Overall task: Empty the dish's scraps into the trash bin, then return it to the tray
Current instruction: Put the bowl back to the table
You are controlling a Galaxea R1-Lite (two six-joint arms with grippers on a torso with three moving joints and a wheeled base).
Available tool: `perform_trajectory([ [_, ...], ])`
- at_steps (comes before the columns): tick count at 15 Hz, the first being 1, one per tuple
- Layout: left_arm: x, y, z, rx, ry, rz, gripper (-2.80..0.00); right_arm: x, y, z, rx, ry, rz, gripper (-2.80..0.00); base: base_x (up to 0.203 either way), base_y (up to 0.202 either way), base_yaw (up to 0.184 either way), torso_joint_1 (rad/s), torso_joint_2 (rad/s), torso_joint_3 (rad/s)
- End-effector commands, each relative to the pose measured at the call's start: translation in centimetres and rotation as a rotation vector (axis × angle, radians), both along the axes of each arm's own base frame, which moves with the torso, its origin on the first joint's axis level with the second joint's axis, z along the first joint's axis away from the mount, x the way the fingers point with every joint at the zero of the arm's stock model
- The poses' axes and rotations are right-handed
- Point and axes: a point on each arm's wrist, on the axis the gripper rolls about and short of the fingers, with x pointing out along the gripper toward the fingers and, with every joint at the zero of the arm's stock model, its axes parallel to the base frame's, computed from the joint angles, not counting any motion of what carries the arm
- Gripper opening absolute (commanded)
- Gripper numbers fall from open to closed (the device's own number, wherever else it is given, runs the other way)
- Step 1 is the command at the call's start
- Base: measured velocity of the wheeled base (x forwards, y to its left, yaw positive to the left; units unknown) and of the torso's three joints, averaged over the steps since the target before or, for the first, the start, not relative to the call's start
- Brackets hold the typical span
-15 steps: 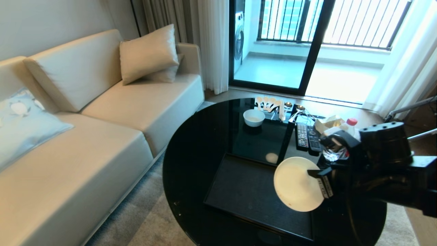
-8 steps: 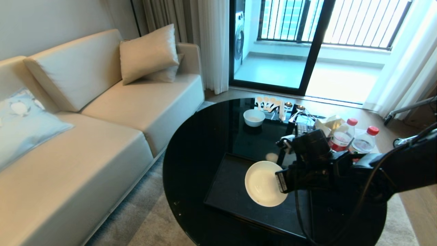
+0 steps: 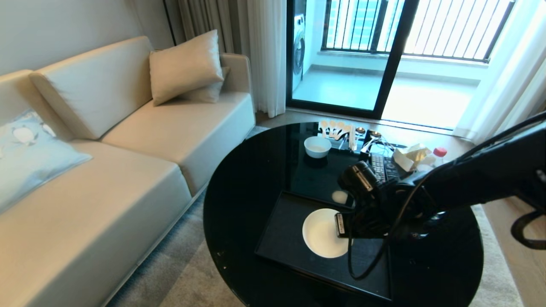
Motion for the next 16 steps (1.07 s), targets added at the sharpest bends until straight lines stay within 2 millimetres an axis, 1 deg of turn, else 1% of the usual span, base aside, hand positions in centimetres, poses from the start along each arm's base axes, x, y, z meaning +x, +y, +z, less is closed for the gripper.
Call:
perform_trajectory([
  [1, 0.0, 0.0, 0.0, -0.001, -0.001, 0.001, -2.8, 1.5, 0.2, -1.7, -0.005, 0.034, -0.041, -2.8, 0.0, 0.0, 0.0, 0.0, 0.0, 0.0],
  [3, 0.0, 0.0, 0.0, -0.001, -0.001, 0.001, -2.8, 2.2, -0.2, -2.7, -0.011, 0.046, -0.061, -2.8, 0.0, 0.0, 0.0, 0.0, 0.0, 0.0],
  [9, 0.0, 0.0, 0.0, 0.0, -0.001, 0.001, -2.8, 5.4, -1.4, -3.8, 0.028, 0.033, -0.169, -2.8, 0.0, 0.0, 0.0, 0.0, 0.0, 0.0],
  [12, 0.0, 0.0, 0.0, -0.001, -0.001, 0.001, -2.8, 6.0, -1.7, -4.4, 0.035, 0.037, -0.192, -2.8, 0.0, 0.0, 0.0, 0.0, 0.0, 0.0],
  [16, 0.0, 0.0, 0.0, -0.001, -0.001, 0.001, -2.8, 6.4, -1.6, -5.3, 0.064, 0.032, -0.232, -2.8, 0.0, 0.0, 0.0, 0.0, 0.0, 0.0],
])
